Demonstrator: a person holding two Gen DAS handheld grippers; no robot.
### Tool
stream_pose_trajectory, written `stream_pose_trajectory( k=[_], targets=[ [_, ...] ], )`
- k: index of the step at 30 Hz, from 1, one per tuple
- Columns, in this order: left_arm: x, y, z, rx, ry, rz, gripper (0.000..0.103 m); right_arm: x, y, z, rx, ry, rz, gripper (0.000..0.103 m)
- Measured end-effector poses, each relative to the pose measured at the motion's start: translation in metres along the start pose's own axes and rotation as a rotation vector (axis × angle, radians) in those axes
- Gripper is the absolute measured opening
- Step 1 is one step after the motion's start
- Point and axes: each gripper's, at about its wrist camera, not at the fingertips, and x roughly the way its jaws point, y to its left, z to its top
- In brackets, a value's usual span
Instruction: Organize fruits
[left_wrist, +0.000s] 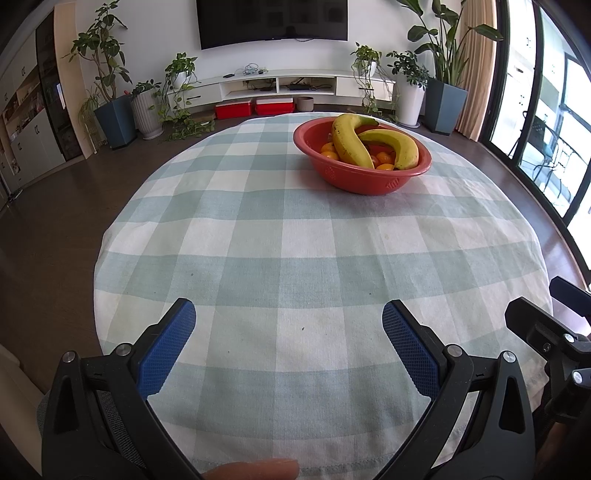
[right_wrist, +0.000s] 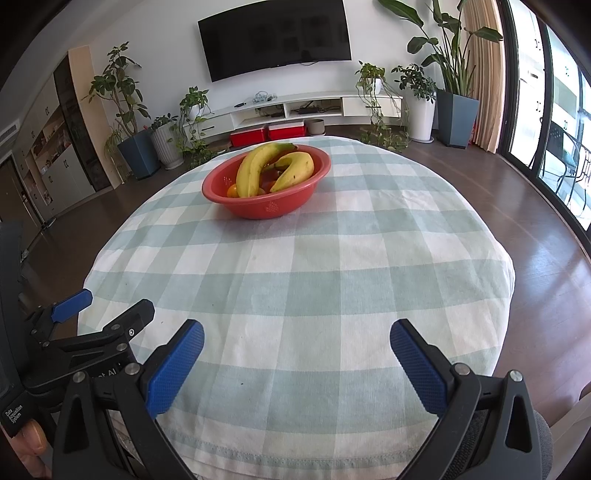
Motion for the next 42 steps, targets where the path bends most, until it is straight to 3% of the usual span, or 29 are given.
stream_pose_trajectory(
  k=[42],
  targets=[
    [-0.0003, -0.0007, -0.0006, 0.002, -0.003, 0.002, 0.102, -0.0034, 0.0002, 0.0052, 0.001, 0.009, 0.000, 0.103]
  ],
)
